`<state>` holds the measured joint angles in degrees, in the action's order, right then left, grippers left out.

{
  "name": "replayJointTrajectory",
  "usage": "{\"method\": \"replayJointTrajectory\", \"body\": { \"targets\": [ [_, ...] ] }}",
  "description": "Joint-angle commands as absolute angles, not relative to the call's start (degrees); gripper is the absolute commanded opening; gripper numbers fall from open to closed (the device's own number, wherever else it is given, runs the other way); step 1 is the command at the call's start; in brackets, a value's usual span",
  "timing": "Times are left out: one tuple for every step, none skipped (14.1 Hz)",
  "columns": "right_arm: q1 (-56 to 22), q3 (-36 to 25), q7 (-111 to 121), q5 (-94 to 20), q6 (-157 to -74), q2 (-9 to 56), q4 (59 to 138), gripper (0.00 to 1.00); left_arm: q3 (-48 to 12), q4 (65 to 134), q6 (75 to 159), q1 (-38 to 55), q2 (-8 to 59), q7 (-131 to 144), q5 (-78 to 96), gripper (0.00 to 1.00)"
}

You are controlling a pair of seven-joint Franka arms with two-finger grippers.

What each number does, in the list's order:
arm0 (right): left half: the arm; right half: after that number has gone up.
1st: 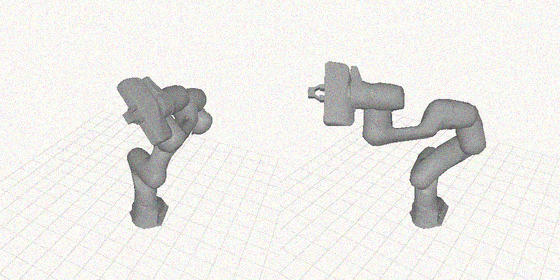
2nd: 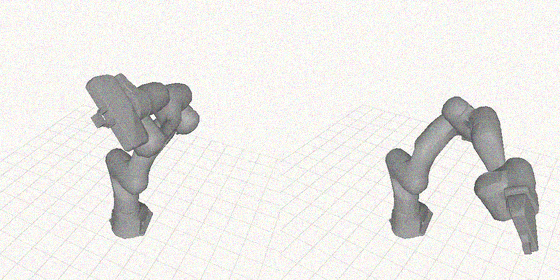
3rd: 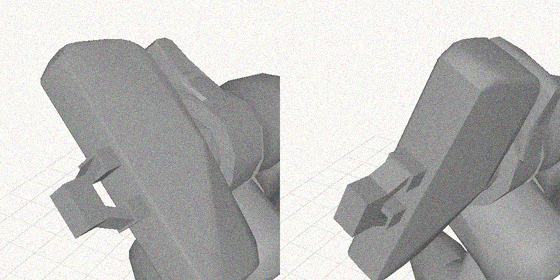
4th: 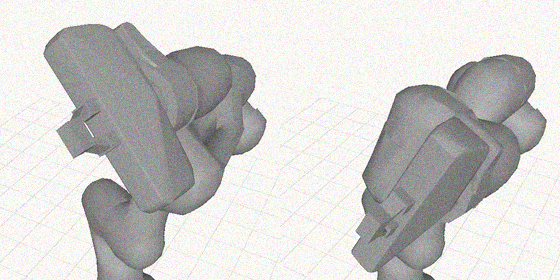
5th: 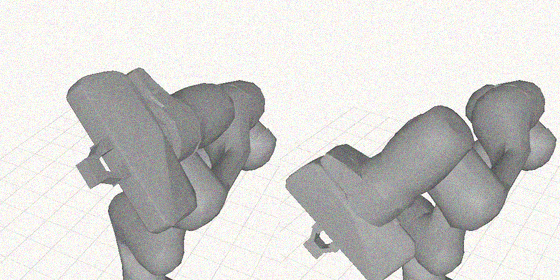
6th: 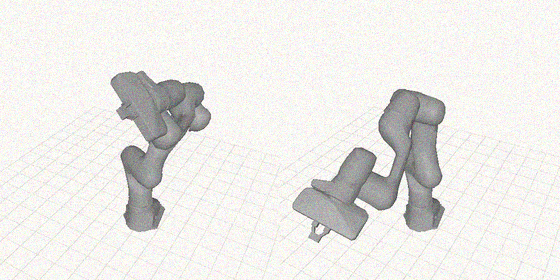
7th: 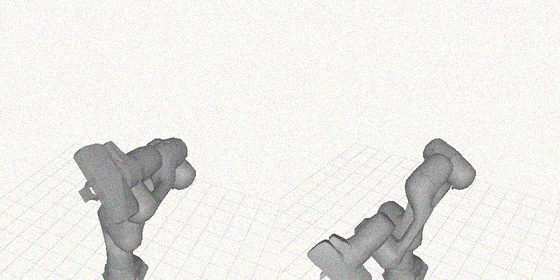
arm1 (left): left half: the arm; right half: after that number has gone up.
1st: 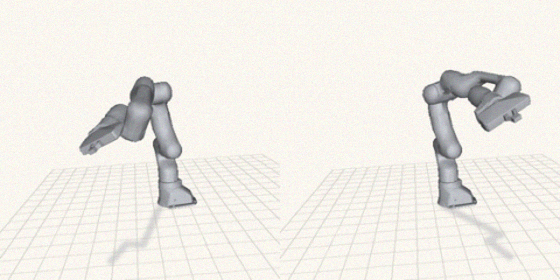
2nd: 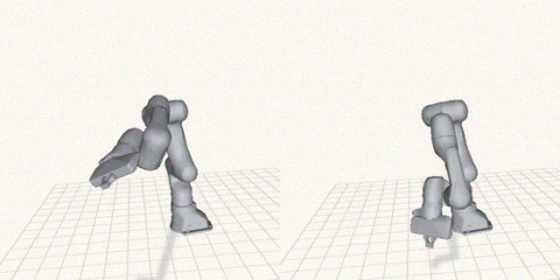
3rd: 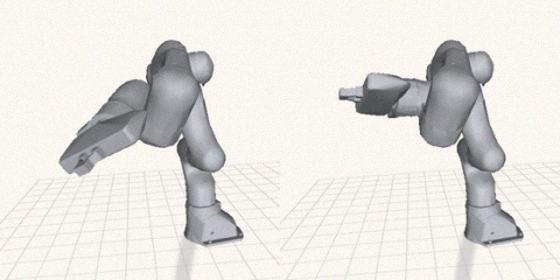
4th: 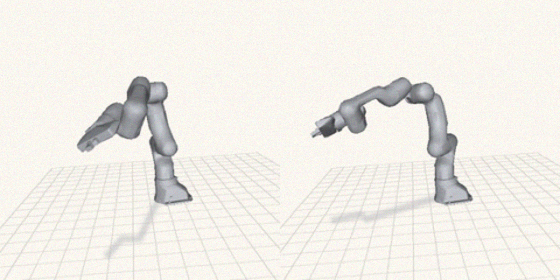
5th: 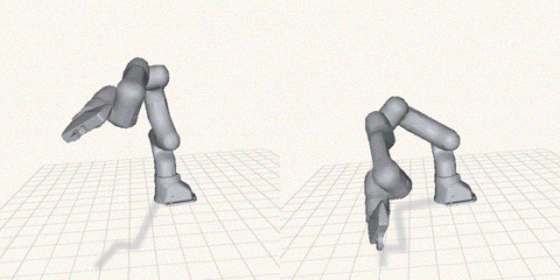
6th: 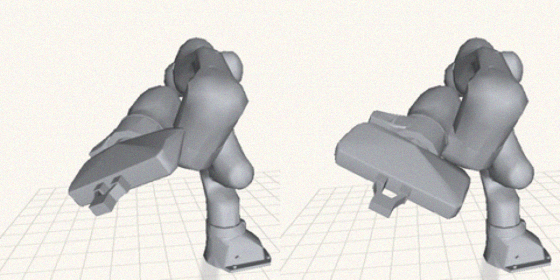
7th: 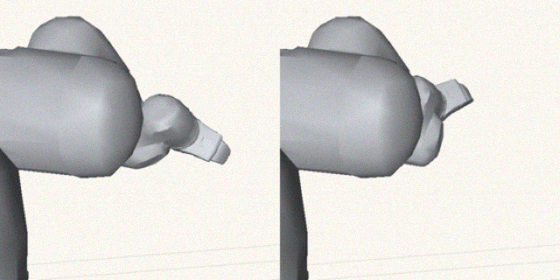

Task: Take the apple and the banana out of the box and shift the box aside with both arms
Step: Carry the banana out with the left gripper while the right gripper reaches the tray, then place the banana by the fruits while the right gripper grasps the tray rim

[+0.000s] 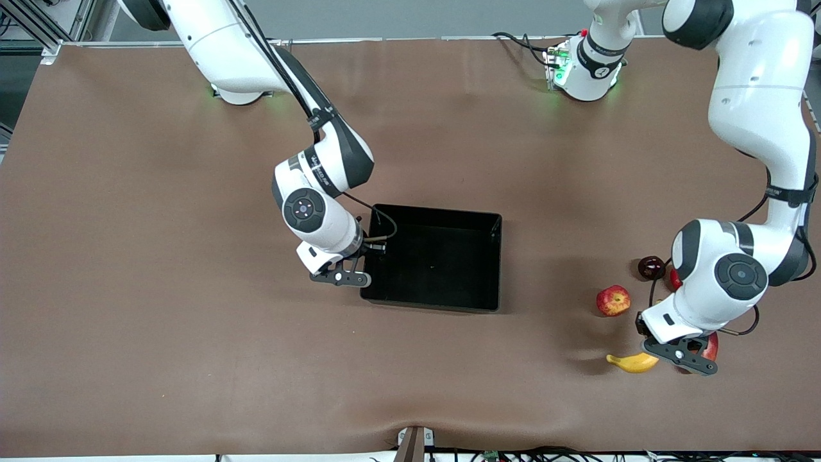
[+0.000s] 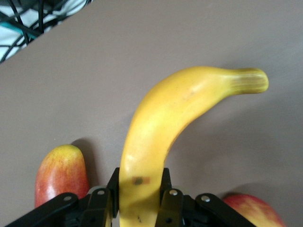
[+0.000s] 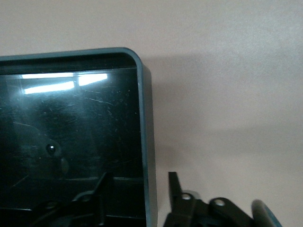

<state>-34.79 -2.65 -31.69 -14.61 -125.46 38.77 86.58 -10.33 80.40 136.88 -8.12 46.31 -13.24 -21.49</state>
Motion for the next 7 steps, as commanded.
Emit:
{"method": "replayJointTrajectory", "body": {
  "targets": [
    [-35.2, -3.3, -32.1, -14.7, -125.0, 39.3, 85.8, 0.02, -9.9, 80.6, 138.2, -9.7, 46.8, -13.5, -22.8, 0.0],
    [-35.2, -3.3, -32.2, -14.7, -124.9, 39.4, 85.8, 0.0, -9.9, 80.9, 138.2, -9.9, 47.2, -13.6, -22.8, 0.0],
    [-35.2, -3.3, -32.2, -14.7, -124.8, 39.4, 86.0, 0.0, -9.9, 80.7, 138.3, -9.9, 47.9, -13.5, -22.6, 0.0],
    [-35.2, -3.3, -32.1, -14.7, -124.8, 39.3, 86.1, 0.0, -9.9, 80.7, 138.3, -9.9, 48.6, -13.1, -22.1, 0.0],
    [-35.2, -3.3, -32.1, -14.7, -124.7, 39.2, 86.1, 0.0, -10.0, 80.6, 138.3, -10.3, 48.9, -12.5, -21.7, 0.02],
    [-35.0, -3.3, -32.1, -14.8, -124.4, 38.9, 86.1, 0.0, -10.0, 80.5, 138.3, -10.3, 48.8, -12.2, -21.2, 0.16],
    [-34.5, -3.3, -31.6, -14.9, -124.3, 38.8, 85.9, 0.0, -10.0, 80.5, 138.3, -10.1, 48.9, -12.2, -20.4, 0.35]
  ]
}}
